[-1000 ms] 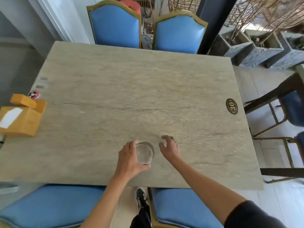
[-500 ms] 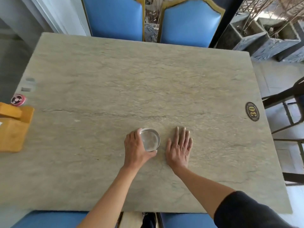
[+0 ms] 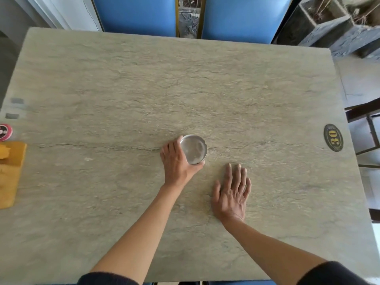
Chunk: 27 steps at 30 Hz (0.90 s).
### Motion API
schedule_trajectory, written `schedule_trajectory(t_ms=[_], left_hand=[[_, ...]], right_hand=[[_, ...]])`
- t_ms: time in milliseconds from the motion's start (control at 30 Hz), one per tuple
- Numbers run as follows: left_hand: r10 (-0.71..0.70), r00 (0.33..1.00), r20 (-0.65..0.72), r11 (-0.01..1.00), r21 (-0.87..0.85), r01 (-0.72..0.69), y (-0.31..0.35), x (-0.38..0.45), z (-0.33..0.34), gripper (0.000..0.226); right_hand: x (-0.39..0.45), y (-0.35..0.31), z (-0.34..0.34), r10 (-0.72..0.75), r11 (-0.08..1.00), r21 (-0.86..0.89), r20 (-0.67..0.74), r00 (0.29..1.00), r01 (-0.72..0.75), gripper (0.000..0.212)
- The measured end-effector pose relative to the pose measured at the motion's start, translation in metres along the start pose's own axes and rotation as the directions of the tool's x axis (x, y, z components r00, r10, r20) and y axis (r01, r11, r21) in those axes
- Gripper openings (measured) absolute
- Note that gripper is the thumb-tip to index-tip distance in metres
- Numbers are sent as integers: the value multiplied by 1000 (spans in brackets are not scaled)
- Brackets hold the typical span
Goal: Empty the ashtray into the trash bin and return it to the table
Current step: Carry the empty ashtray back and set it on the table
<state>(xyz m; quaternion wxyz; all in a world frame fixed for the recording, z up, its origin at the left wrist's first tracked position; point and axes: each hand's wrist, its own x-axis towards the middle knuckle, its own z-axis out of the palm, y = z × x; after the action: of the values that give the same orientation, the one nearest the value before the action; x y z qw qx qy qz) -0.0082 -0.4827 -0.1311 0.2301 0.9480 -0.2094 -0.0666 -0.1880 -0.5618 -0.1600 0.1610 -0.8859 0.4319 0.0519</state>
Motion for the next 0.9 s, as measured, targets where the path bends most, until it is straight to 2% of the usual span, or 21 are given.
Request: schedule_trajectory(t_ms=[333, 500, 667, 900], left_hand=[[33, 998, -49, 999, -15, -33, 6, 42, 12, 113], [35, 997, -65, 998, -51, -39, 4, 35, 14, 118], [13, 990, -140, 994, -104, -28, 0, 24, 18, 106], [11, 988, -153, 995, -97, -26, 6, 35, 16, 100]], right_hand=[[1, 1, 3, 5, 1000, -11, -8, 1000, -5, 71], [2, 1, 3, 2, 1000, -10, -23, 1000, -2, 71], [2, 1, 2, 0, 1000, 3, -13, 1000, 1, 71], [1, 1, 2, -4, 1000, 11, -16, 1000, 4, 71]])
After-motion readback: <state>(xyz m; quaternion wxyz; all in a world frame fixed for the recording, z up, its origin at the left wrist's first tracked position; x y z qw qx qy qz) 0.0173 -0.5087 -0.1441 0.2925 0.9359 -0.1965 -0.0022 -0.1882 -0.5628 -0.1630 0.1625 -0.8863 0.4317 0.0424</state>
